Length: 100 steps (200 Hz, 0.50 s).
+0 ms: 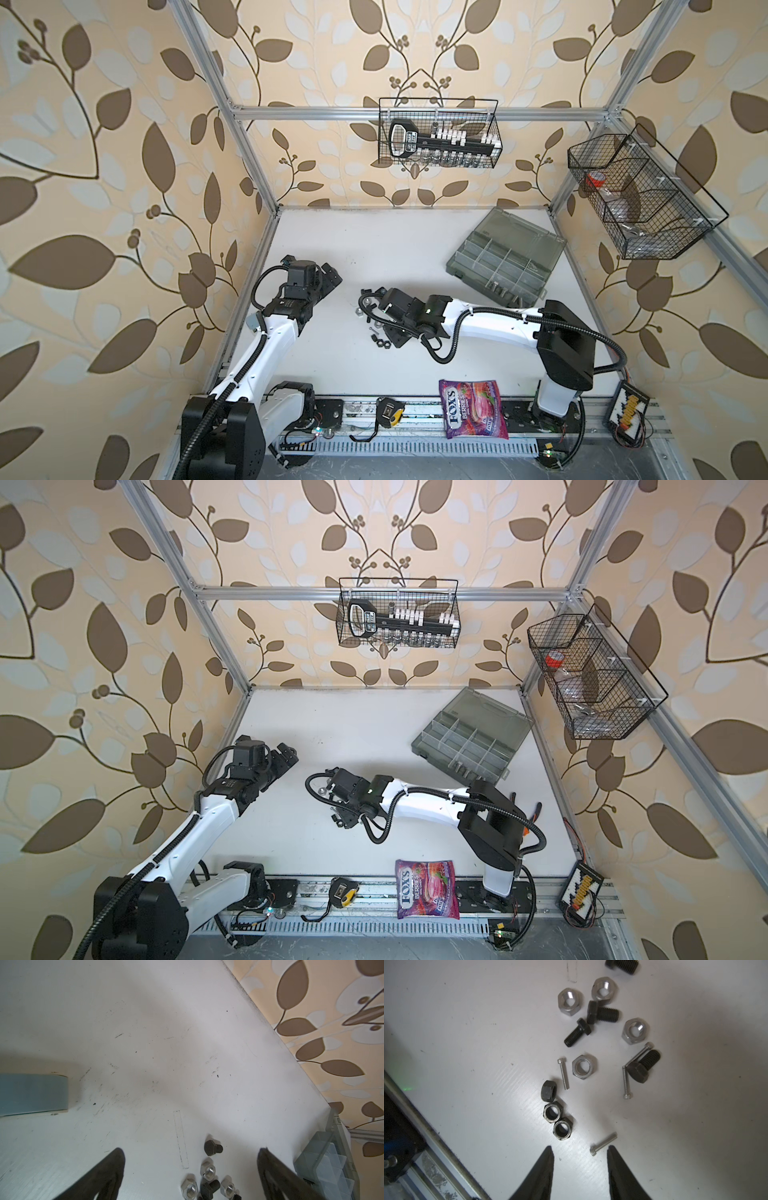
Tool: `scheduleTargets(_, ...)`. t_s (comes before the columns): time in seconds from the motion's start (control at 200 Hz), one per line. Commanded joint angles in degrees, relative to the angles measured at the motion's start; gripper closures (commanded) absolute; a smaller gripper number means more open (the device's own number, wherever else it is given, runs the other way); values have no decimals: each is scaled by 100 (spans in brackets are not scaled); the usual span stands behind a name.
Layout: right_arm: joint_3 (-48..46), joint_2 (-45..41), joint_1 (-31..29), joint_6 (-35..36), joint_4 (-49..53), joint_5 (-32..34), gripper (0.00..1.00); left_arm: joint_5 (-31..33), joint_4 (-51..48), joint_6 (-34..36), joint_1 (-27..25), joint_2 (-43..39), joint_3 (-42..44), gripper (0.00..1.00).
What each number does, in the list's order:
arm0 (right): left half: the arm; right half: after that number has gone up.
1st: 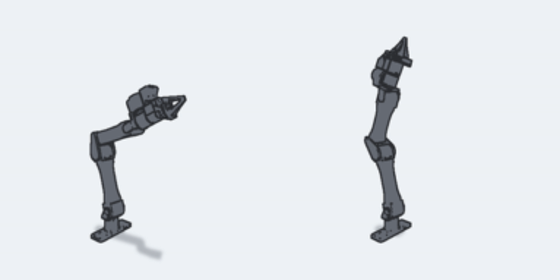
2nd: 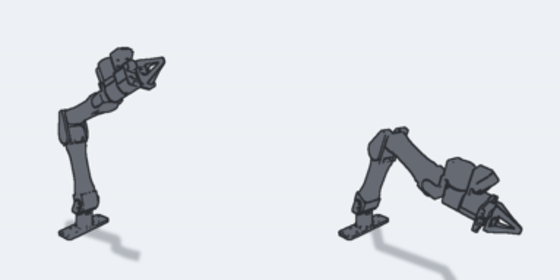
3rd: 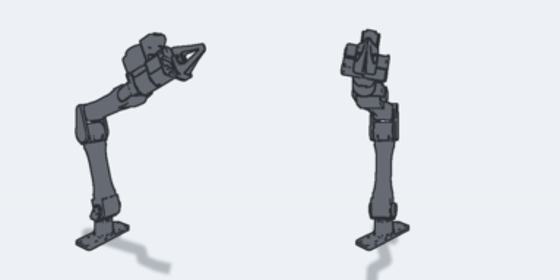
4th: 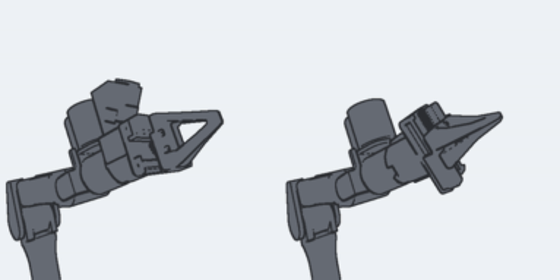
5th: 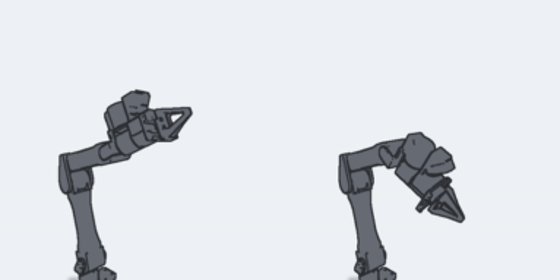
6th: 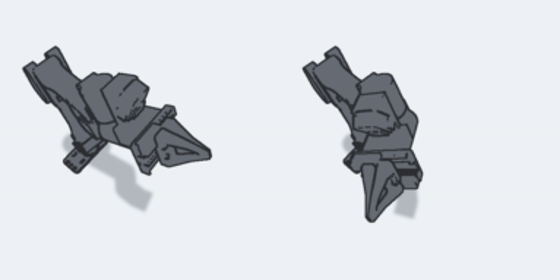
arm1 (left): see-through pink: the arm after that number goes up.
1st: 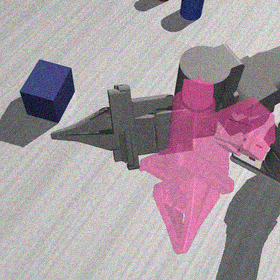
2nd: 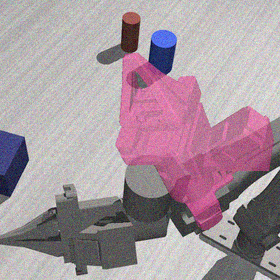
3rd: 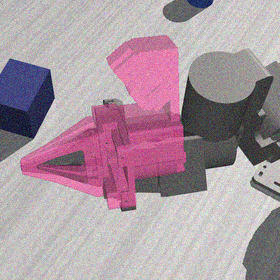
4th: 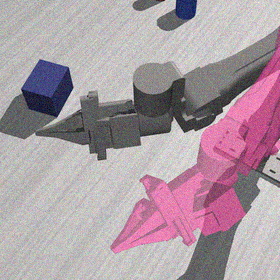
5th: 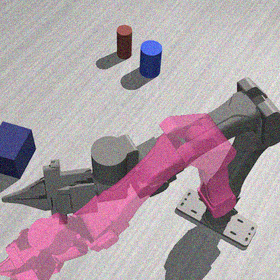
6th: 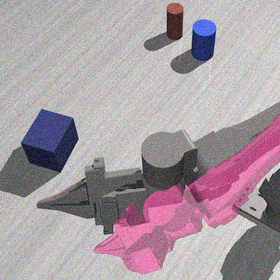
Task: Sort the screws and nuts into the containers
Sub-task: 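Move the right gripper back over the pile of nuts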
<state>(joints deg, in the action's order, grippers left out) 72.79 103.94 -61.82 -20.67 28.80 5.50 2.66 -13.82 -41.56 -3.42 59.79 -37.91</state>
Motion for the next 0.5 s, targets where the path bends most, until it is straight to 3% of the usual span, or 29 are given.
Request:
scheduleTargets(0.0, 211, 307, -99, 379, 280, -295, 55, 218, -80, -19, -23, -134, -112, 1)
scheduleTargets(0.495, 679, 1175, -251, 687, 513, 28, 55, 273, -145, -26, -18, -128, -113, 1)
